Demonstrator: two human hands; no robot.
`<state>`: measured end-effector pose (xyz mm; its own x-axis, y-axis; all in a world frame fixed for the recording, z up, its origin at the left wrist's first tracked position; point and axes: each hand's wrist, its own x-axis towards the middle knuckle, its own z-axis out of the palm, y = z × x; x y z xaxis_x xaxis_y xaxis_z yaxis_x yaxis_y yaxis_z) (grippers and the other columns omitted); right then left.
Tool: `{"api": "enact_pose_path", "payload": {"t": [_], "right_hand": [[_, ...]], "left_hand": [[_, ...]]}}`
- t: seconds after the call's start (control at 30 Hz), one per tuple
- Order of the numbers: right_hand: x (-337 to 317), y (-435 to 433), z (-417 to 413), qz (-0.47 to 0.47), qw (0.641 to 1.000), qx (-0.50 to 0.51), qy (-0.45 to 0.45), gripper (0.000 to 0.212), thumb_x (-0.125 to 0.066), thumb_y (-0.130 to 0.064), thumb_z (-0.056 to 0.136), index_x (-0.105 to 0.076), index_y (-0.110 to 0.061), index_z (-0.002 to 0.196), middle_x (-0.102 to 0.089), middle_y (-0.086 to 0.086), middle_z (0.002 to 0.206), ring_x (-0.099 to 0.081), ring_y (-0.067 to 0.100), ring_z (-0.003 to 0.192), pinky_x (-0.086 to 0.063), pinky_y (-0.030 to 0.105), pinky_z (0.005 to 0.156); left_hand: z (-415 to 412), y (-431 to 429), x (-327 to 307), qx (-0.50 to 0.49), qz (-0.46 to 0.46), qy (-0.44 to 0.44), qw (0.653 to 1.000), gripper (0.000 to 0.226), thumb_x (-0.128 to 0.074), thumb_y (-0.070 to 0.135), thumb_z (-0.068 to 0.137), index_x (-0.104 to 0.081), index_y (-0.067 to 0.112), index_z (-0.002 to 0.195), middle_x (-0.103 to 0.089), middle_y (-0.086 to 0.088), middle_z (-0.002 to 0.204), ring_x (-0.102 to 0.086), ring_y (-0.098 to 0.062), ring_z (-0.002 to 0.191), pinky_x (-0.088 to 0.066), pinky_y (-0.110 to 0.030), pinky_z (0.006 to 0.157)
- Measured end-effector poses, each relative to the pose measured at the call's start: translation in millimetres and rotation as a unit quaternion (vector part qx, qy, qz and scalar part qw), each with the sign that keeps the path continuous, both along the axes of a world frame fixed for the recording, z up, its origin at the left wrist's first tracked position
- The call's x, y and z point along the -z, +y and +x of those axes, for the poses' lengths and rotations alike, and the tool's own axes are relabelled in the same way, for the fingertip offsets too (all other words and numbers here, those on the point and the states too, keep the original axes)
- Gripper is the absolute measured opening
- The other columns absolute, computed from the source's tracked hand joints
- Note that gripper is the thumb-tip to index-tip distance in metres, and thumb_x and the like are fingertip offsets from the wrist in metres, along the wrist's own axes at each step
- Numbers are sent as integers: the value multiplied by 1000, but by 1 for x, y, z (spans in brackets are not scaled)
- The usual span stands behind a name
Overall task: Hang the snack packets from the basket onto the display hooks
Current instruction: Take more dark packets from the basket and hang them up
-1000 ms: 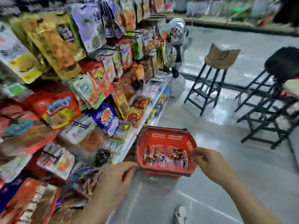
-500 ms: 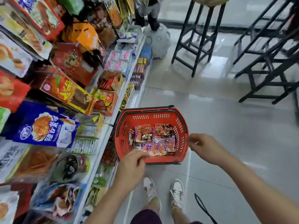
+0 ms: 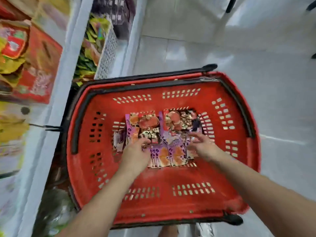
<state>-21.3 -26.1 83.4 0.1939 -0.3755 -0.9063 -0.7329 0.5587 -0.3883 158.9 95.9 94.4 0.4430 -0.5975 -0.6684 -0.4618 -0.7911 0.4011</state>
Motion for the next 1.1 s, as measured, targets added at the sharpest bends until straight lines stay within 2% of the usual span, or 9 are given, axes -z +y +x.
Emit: {"api": "enact_pose_path", "payload": {"t": [0.07,0.13,0.37,0.5,0.6,0.8,0.9,0.97,1.1], "right_hand": [[34,-4,6,8,999,33,12,47,-60,-5,91,-50,-25,132,-62,2,92,-52,17,67,-42,30,57],[59,-7,11,19,996,89,12,53,-55,0,92,-47,-30,135,-61,1,102,-58,17,85,-49,35,69],[119,-17,21,59,973,222,-18,71,-56,7,82,-47,-38,137,-54,5,131,-49,21,115,-48,41,86],[128,-20,21,89,953,287,-28,59,-47,7,90,-47,-29,137,-57,8,126,-59,14,98,-54,36,78],[130,-19,21,84,937,340,-20,42,-47,5,93,-55,-16,128,-63,10,119,-60,15,93,-49,26,62],[124,-16,12,-46,908,409,74,11,-64,-11,91,-68,-5,98,-69,8,87,-46,9,44,-33,16,33],[117,-17,16,-66,883,456,90,9,-74,-5,83,-68,-9,77,-72,6,82,-62,11,53,-51,22,49],[118,-19,20,-66,851,513,89,17,-75,1,79,-66,-5,92,-72,10,87,-70,20,72,-59,31,68],[127,-30,26,-29,820,570,48,40,-75,3,78,-57,-6,112,-70,13,89,-72,18,70,-59,25,62]], "left_hand": [[9,-5,42,-14,17,6,1000,39,-57,10,88,-62,22,125,-57,-9,130,-59,-20,91,-42,-21,79],[15,-7,74,-13,42,1,999,42,-58,14,88,-59,24,129,-55,-10,132,-58,-24,104,-42,-24,85],[13,-11,134,-61,70,51,994,48,-54,13,85,-59,31,129,-60,-12,125,-63,-24,74,-49,-22,57],[9,-13,145,-143,68,71,985,44,-59,16,81,-63,28,123,-57,-12,127,-62,-25,66,-47,-20,52],[9,-15,140,-234,34,70,969,34,-63,9,87,-66,15,119,-66,-1,101,-52,-11,53,-39,-17,43],[12,-14,103,-276,-48,31,959,27,-67,0,84,-74,20,100,-68,1,102,-59,-11,86,-46,-19,77],[8,-10,85,-278,-57,86,955,38,-59,-5,84,-73,26,101,-64,7,91,-48,-9,56,-41,-16,48],[5,-10,74,-286,-50,138,947,41,-57,-6,83,-73,26,104,-64,11,92,-52,-6,58,-42,-13,50],[-6,-8,57,-177,-35,234,955,59,-52,-20,78,-65,18,121,-61,8,102,-54,6,58,-41,-7,51]]}}
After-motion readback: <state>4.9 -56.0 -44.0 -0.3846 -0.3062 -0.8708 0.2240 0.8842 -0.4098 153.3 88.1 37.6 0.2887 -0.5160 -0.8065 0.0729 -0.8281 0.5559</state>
